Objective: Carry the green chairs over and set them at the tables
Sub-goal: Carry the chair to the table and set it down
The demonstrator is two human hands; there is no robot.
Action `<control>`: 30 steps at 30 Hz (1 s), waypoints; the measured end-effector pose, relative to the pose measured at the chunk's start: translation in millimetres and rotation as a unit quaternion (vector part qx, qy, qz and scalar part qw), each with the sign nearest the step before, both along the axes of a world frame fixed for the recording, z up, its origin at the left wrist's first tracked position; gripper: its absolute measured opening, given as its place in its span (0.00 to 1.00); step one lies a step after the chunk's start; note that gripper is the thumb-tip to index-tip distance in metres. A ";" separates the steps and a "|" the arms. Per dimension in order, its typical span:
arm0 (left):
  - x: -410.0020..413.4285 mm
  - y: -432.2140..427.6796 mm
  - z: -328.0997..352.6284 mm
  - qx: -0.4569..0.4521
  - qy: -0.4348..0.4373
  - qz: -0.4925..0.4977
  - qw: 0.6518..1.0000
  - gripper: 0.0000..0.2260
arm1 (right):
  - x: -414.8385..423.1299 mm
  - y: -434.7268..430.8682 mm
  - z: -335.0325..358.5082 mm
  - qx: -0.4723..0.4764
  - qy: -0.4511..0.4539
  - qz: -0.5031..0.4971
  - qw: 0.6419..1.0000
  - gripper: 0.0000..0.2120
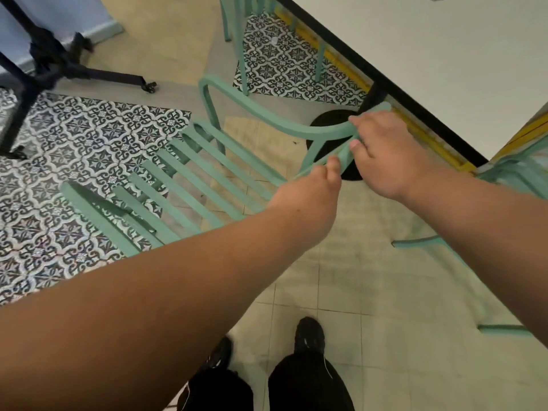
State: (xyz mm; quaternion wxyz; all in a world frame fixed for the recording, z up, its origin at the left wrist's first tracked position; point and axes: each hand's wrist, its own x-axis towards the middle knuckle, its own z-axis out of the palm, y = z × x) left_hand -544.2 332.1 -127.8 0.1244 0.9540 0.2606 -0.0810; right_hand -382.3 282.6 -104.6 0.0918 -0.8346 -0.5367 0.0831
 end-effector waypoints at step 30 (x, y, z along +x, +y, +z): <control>-188.0 -43.9 -12.9 0.007 -0.013 0.181 0.983 0.15 | -10.5 19.1 -6.7 -0.100 -0.114 0.204 0.967 0.24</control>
